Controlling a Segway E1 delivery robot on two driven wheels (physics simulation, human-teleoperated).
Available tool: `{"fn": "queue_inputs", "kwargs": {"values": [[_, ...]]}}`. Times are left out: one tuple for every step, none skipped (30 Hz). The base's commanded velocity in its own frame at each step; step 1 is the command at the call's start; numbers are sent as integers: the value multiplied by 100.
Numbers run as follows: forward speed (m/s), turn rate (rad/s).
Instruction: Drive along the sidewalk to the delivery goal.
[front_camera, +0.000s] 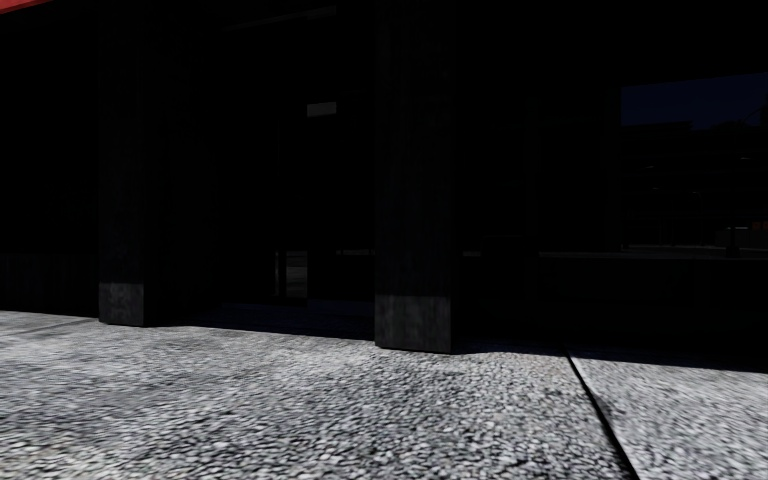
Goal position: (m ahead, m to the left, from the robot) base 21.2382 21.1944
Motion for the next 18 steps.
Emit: {"fn": "queue_inputs", "kwargs": {"values": [[0, 0], [0, 0], [0, 0], [0, 0], [0, 0], [0, 0], [0, 0], [0, 0], [0, 9], [0, 22], [0, 25], [0, 26], [0, 26], [0, 26], [0, 26], [0, 26], [0, 26], [0, 26]]}}
